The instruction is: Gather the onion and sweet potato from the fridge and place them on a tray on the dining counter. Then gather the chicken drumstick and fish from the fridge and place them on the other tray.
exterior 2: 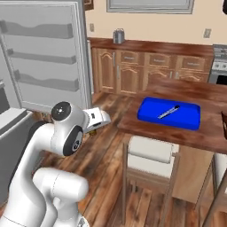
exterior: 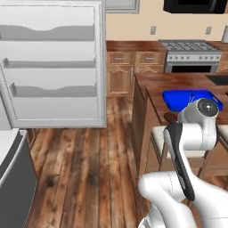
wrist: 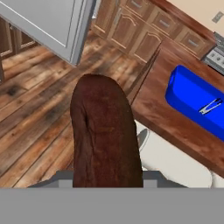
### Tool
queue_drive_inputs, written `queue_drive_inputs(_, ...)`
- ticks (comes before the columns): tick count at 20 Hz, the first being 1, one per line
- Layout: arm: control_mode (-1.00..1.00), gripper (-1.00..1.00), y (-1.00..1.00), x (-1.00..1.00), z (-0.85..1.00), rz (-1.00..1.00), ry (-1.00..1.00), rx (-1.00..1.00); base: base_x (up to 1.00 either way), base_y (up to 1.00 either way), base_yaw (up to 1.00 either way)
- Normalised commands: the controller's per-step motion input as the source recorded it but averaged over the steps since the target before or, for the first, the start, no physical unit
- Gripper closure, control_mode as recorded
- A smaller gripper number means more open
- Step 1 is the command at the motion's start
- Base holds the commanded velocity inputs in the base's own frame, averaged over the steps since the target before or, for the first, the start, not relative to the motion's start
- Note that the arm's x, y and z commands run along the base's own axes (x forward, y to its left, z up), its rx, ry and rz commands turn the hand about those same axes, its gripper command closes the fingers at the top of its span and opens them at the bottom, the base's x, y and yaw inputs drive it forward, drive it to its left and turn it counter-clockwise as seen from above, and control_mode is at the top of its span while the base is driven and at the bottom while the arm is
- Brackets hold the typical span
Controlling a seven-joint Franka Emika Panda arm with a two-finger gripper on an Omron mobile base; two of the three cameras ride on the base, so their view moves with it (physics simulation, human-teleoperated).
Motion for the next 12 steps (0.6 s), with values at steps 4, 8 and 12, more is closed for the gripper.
queue_drive_inputs(4, 1.00, 1.00, 0.00, 0.00, 0.00, 0.00, 0.00, 0.00, 0.17, -0.56, -0.16)
queue_drive_inputs(8, 1.00, 1.00, 0.00, 0.00, 0.00, 0.00, 0.00, 0.00, 0.25, -0.53, -0.15)
queue_drive_inputs(12, 1.00, 1.00, 0.00, 0.00, 0.00, 0.00, 0.00, 0.00, 0.33, -0.40, -0.14)
